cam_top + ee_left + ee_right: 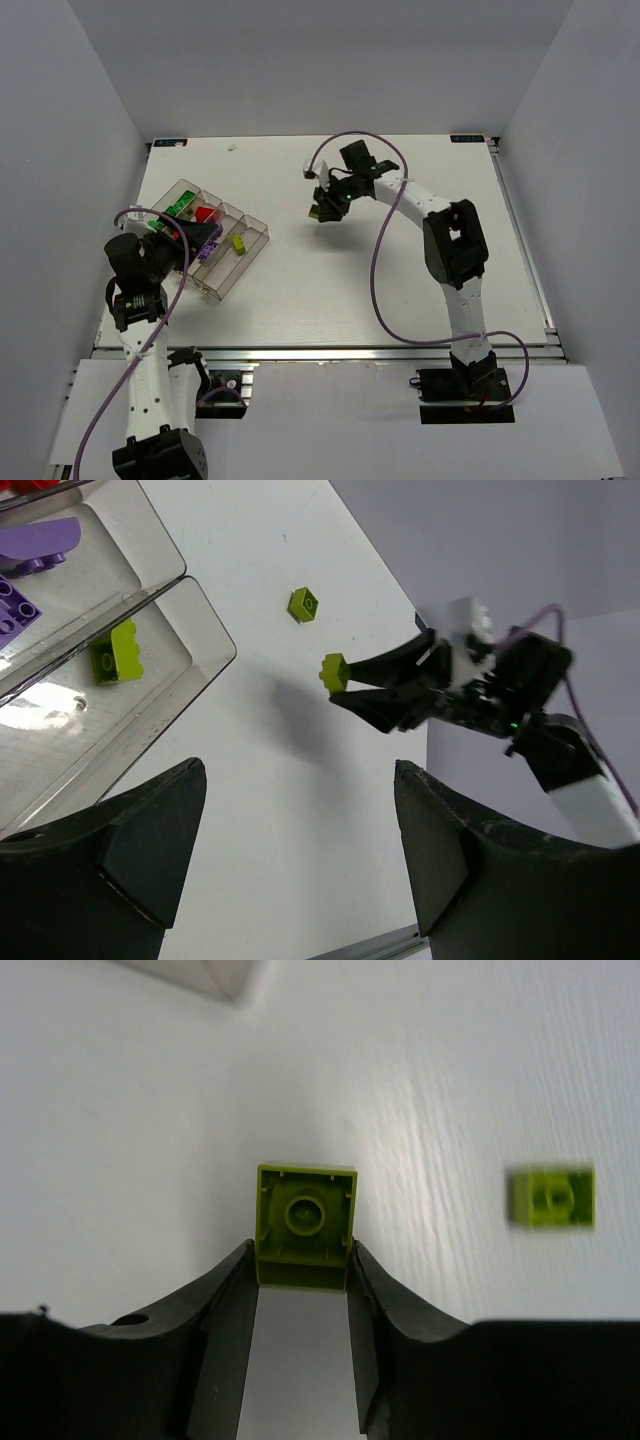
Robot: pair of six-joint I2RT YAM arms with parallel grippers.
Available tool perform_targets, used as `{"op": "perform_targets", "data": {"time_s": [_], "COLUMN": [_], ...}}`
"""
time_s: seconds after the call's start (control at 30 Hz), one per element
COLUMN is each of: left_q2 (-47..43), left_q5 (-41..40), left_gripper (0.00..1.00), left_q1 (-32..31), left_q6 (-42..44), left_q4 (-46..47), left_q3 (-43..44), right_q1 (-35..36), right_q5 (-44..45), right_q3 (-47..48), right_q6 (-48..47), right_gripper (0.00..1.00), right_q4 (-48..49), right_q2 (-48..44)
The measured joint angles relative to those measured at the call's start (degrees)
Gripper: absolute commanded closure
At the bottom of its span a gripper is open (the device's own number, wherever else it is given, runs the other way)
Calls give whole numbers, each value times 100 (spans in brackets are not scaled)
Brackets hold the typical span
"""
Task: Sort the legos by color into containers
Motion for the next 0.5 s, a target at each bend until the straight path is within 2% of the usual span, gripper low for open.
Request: {"op": "perform_targets", "data": {"time_s": [0.2,0.33,0.5], "left_q2": [-66,-153,-302], "left_q5": [-44,-79,-127], "left_gripper": [15,15,15], "left_q1": [0,0,0], "left_q6": [116,251,413], "left_q4": [-142,-391,-619], "left_q3": [4,96,247], "right_q1": [1279,1954,2138], "right_q5": [-413,-249,354], "right_q3": [216,1032,1714], "right_q6": [369,1056,1735], "right_gripper": [100,100,98], "right_q4": [426,680,988], "right_q2": [-645,-240,551]}}
